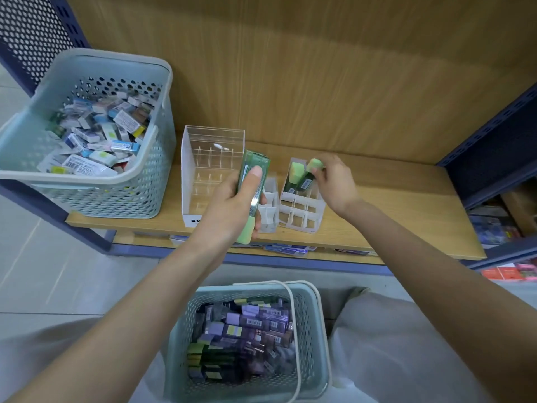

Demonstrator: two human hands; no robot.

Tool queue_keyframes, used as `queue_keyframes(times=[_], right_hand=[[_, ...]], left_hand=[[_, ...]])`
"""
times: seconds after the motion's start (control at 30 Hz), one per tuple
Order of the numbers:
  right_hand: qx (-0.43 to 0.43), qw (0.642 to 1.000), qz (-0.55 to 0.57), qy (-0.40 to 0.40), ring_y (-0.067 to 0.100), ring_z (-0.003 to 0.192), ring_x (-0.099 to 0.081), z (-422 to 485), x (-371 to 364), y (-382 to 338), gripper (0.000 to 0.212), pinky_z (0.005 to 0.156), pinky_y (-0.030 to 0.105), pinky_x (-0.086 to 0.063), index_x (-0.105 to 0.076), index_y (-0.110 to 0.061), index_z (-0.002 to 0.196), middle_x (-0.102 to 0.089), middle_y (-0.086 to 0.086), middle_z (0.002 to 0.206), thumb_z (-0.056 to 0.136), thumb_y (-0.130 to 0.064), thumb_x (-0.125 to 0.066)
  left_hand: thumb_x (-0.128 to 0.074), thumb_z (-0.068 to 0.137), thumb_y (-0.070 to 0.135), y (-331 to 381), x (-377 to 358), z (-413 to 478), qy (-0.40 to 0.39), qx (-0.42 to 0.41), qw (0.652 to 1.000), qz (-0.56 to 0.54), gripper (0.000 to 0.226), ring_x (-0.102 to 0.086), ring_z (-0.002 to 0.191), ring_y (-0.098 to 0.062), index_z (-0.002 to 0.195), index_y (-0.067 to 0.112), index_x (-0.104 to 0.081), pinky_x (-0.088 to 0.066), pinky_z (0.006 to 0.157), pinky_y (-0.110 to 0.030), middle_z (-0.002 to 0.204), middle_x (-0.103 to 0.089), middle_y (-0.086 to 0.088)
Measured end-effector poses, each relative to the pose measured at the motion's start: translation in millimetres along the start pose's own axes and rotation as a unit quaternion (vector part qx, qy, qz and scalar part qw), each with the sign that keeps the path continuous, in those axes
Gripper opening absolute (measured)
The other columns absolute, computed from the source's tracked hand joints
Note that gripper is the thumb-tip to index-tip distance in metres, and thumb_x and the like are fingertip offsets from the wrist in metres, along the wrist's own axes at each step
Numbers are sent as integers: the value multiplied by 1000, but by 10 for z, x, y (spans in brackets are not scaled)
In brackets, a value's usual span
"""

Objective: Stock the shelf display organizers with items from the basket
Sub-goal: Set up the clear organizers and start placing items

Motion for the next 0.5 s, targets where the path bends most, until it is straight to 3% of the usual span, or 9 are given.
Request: queue_keyframes(times=[0.07,0.13,0.27,0.5], right_hand=[[15,1000,-25,0,27,102,-55,60,-84,1,27,83,26,-40,-57,-8,123,-53,11,121,97,-11,-48],[34,999,-24,13,26,100,-56,85,-111,-4,25,87,33,-45,-60,-9,119,-57,9,118,95,-12,-52],[79,996,-19,31,23,93,-59,55,-125,-24,19,83,40,-50,-60,-7,111,-62,7,107,93,-11,-55],[106,992,-33,59,15,82,-58,77,-151,-74,20,81,37,-50,-64,-10,108,-55,-1,97,88,-13,-63]], left_hand=[[-39,98,40,-30,7,37,5,4,1000,2,37,-44,38,-10,115,9,-51,-37,37,-19,78,-53,-1],[-39,98,40,-54,2,68,7,7,1000,3,37,-44,39,-11,115,10,-51,-37,37,-19,77,-53,0],[-38,98,40,-90,-21,106,9,11,1000,5,37,-44,38,-9,114,10,-52,-37,37,-18,76,-53,1],[-38,98,41,-121,-43,108,8,26,1000,9,34,-46,41,-7,113,15,-53,-39,39,-18,79,-54,1]])
Point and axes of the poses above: each hand's wrist, its own z-axis towards the middle knuckle, its own x-axis out of the back of the hand, y = z × x, the point moved 8 cm from there along z, towards the middle knuckle
